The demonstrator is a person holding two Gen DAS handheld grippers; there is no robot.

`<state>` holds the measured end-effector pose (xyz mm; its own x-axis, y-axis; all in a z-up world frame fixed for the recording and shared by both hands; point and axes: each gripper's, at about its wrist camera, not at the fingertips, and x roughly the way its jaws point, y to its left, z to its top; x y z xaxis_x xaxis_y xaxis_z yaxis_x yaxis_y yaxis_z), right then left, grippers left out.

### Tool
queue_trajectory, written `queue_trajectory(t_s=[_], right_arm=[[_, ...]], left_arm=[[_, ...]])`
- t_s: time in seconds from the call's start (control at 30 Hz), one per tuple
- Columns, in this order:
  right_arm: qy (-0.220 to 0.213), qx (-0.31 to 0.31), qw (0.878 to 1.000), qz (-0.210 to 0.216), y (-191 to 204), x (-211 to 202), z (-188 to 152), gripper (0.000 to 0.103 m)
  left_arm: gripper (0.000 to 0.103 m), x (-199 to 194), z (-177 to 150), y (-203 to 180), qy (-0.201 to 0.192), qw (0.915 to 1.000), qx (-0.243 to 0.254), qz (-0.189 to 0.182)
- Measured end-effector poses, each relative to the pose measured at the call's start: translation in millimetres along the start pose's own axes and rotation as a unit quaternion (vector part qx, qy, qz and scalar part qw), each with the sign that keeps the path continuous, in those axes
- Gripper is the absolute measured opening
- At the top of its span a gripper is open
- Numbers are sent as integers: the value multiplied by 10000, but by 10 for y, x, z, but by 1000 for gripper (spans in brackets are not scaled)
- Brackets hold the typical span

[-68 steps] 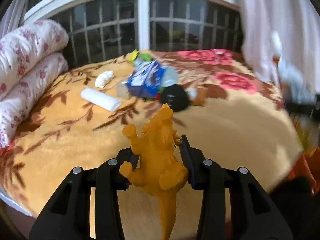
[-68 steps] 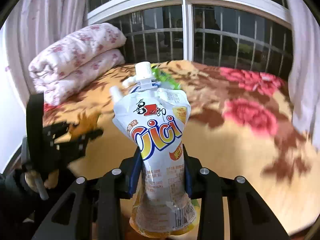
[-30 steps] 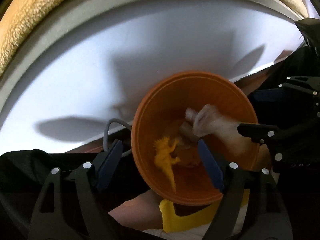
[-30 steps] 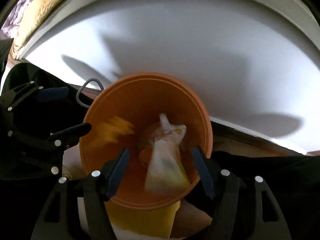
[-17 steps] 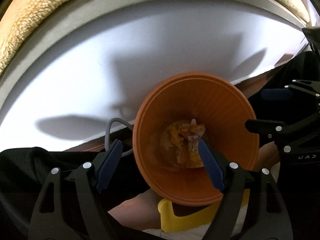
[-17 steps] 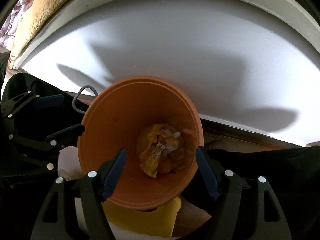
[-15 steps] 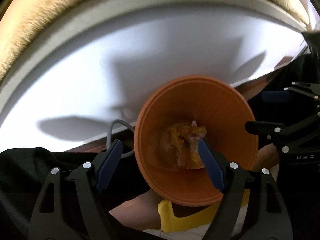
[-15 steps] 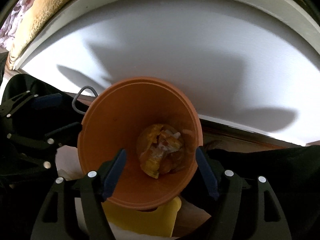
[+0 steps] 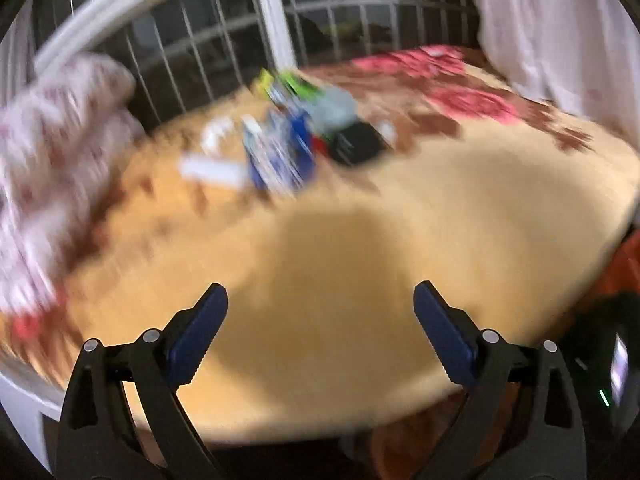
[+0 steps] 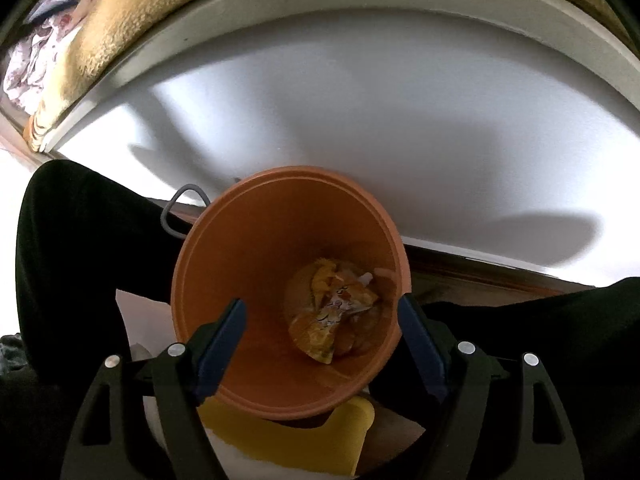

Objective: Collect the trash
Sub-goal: 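Grasp the blue milk carton with the left gripper while the right gripper grasps the brown plush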

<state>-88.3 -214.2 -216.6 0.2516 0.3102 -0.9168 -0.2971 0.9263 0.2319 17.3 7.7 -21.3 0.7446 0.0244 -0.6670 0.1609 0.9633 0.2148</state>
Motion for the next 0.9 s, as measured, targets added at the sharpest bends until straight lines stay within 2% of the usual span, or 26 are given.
queue_trajectory(t_s=[0.1,0.23,0.37,0.53,0.57,0.6,0.63,0.73,0.9], right_arm=[[-25,53,10000,62,-27,-6,-6,76],[-32,238,9995,200,-113,-7,-10,77],[22,391,9987,336,-157,19,4,77],[67,414,9982,427,-130,50,32,78],[83,410,9982,421,-125,58,37,78],[91,406,9983,414,-123,65,38,78],[96,401,9984,394,-114,72,41,78],[-39,350,9987,369,-82,21,38,78],[-820,-133,9962,264,98,-456,52,78]], left_arm=[[92,344,339,122,69,9996,66,264],[92,765,595,218,247,9988,241,345],[92,1107,752,174,344,9977,514,292],[91,1421,922,220,443,9979,423,187],[82,1450,928,216,449,9980,407,172],[64,1481,927,205,494,9978,407,150],[65,1525,904,175,574,9973,431,153],[61,1389,850,95,275,9978,533,274],[60,809,721,67,-156,9994,207,-226]])
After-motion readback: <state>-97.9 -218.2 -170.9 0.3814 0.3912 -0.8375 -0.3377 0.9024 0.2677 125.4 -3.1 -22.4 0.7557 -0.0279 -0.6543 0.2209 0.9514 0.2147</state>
